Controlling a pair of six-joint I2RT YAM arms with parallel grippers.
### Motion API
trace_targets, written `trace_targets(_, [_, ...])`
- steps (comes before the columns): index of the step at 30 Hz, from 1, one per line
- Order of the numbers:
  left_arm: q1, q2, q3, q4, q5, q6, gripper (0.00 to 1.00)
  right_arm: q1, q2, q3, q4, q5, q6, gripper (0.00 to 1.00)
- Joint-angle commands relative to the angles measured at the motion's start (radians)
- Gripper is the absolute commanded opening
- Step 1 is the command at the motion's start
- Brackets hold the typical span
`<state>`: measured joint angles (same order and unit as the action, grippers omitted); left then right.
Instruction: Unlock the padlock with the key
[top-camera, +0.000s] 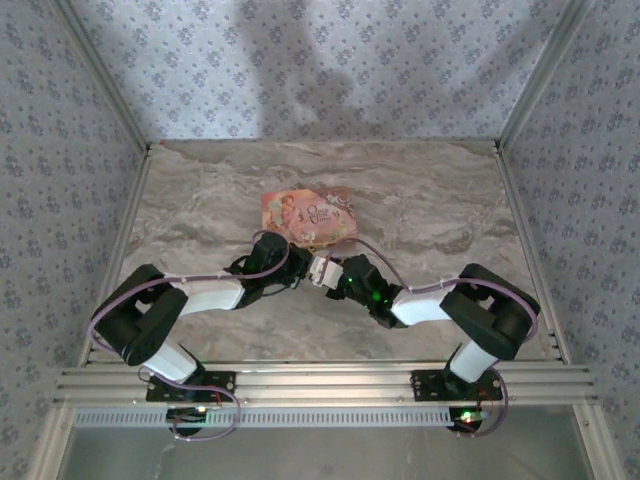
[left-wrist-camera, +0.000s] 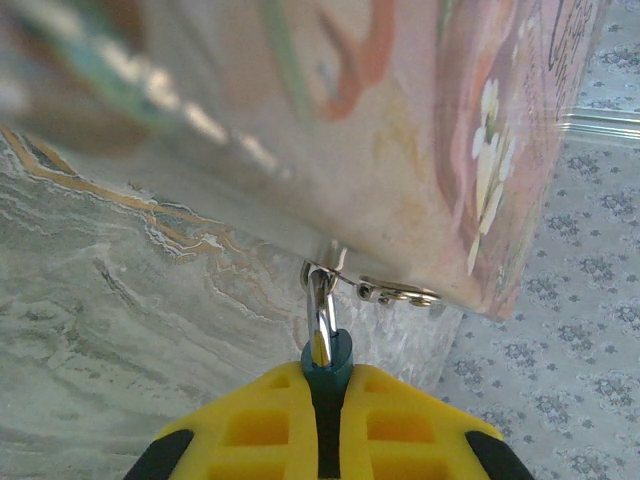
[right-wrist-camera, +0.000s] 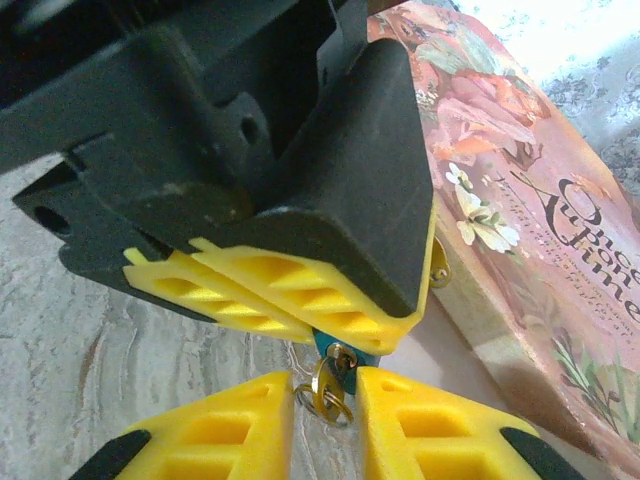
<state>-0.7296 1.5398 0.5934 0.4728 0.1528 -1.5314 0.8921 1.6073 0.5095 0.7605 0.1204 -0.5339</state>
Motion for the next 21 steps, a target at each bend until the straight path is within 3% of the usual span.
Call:
trace_targets(1, [-0.011,0.017,0.02,0.023,0.074,-0.06,0.0,-0.005,0.018,0.027,0.036,0.018,0.026,0.24])
trace_targets(21, [-0.013,0.019,0.014,0.024,0.076,-0.06,0.0,-0.002,0.055,0.04,0.063,0.077,0.084,0.02])
